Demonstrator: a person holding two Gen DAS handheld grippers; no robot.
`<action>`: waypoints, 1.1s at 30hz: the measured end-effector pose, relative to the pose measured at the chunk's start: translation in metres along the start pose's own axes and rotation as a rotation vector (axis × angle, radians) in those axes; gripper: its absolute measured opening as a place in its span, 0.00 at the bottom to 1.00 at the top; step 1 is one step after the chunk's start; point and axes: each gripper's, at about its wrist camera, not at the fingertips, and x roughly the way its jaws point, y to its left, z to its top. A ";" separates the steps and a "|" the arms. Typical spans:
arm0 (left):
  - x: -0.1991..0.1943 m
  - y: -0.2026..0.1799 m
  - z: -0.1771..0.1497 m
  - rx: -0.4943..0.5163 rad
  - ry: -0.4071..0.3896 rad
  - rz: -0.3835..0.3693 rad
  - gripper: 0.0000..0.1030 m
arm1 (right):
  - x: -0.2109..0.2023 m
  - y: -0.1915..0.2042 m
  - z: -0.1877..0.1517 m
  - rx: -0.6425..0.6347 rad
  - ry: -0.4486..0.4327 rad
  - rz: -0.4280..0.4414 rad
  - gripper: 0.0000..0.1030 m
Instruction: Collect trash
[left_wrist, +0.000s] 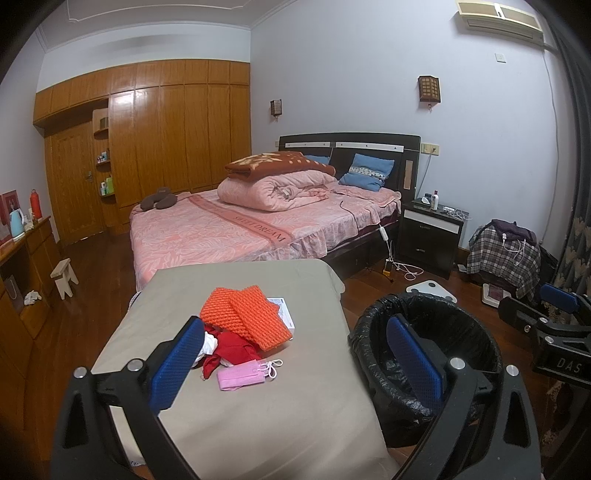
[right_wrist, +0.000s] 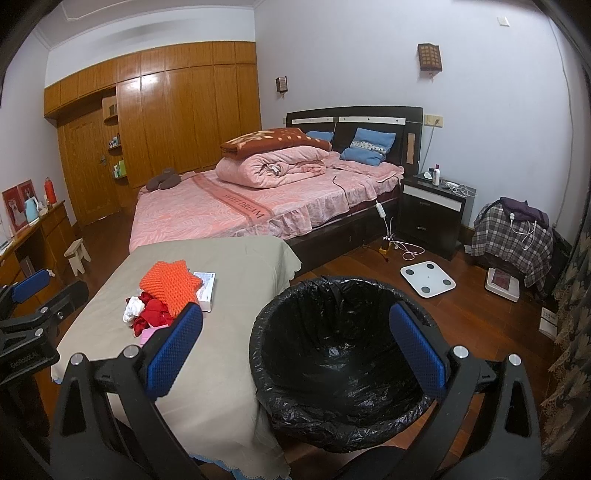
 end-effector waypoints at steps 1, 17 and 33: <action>0.000 0.000 0.000 0.000 0.000 0.000 0.94 | 0.000 0.000 0.000 0.000 0.000 0.000 0.95; 0.000 0.000 0.000 -0.001 0.001 0.000 0.94 | -0.001 -0.003 0.001 0.000 -0.001 0.003 0.95; 0.010 0.010 -0.011 -0.016 0.019 0.008 0.94 | 0.019 0.016 -0.005 0.000 0.007 0.017 0.95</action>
